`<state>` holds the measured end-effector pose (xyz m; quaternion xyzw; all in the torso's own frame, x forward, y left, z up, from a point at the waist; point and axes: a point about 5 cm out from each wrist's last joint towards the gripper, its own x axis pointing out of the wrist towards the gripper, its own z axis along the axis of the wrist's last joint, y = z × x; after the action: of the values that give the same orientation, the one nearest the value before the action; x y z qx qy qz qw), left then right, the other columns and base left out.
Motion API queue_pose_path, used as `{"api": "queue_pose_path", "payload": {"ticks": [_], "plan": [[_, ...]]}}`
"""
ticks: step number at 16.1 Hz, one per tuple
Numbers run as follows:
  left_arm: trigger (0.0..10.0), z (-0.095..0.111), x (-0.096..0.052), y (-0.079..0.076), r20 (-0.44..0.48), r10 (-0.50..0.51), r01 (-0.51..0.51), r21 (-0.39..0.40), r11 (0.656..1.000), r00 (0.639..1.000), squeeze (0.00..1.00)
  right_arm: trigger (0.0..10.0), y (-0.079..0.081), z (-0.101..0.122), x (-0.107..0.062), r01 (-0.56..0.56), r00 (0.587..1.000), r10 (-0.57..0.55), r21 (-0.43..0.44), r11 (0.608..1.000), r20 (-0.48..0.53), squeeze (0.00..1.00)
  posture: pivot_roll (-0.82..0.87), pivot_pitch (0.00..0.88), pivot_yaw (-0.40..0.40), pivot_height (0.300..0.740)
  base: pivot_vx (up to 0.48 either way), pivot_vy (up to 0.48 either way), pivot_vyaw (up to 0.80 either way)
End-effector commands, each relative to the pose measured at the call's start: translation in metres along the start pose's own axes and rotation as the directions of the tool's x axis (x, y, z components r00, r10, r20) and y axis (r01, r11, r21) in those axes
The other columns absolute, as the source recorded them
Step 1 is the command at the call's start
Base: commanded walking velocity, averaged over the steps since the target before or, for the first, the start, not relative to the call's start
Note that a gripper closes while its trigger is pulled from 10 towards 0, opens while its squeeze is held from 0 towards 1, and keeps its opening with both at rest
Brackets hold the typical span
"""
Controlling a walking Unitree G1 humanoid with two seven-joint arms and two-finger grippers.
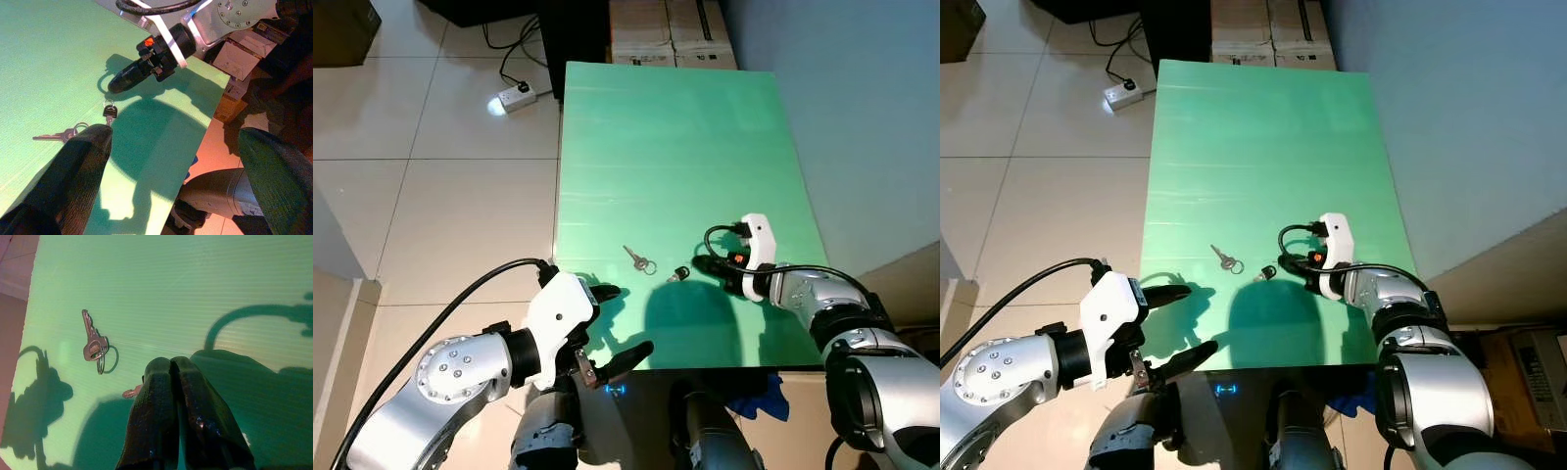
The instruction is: Hang keys on a hook
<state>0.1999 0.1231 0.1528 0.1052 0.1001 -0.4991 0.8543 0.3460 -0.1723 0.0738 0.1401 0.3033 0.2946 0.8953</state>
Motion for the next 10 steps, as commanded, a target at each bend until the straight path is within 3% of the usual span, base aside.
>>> {"api": "queue_pose_path", "payload": {"ticks": [1,2,3,4,10], "plan": [[10.0,-0.0018,0.0011,-0.0051,-0.007,-0.015,0.015,-0.004,1.0,1.0,0.0,0.0,-0.0027,-0.0024,-0.0031,-0.005,1.0,0.005,0.014,1.0,-0.006,0.0,0.05,0.341,-0.052,0.74,0.0,0.0,0.0],[10.0,-0.0016,0.0012,-0.0052,-0.006,-0.016,0.016,-0.003,1.0,1.0,0.0,0.0,-0.003,-0.0044,-0.003,-0.001,1.0,0.001,0.006,1.0,-0.016,0.0,0.05,0.341,-0.052,0.74,0.0,0.0,0.0],[10.0,-0.0016,0.0012,-0.0053,-0.006,-0.017,0.017,-0.002,1.0,1.0,0.0,0.7,-0.0038,-0.0057,-0.0028,0.016,1.0,-0.016,-0.003,1.0,-0.024,0.0,0.05,0.341,-0.052,0.74,0.0,0.0,0.0],[10.0,-0.0018,0.0013,-0.0055,-0.007,-0.017,0.017,-0.002,1.0,1.0,0.0,10.0,-0.0053,-0.0083,-0.0027,0.04,0.999,-0.04,-0.011,0.999,-0.032,1.0,0.05,0.34,-0.05,0.74,0.0,0.0,0.0],[10.0,-0.0019,0.0003,-0.0061,-0.008,-0.021,0.021,0.0,1.0,1.0,0.0,10.0,-0.0036,-0.01,-0.0005,0.038,0.999,-0.038,-0.006,0.999,-0.038,1.0,0.05,0.335,-0.049,0.74,0.0,0.0,0.0]]}}
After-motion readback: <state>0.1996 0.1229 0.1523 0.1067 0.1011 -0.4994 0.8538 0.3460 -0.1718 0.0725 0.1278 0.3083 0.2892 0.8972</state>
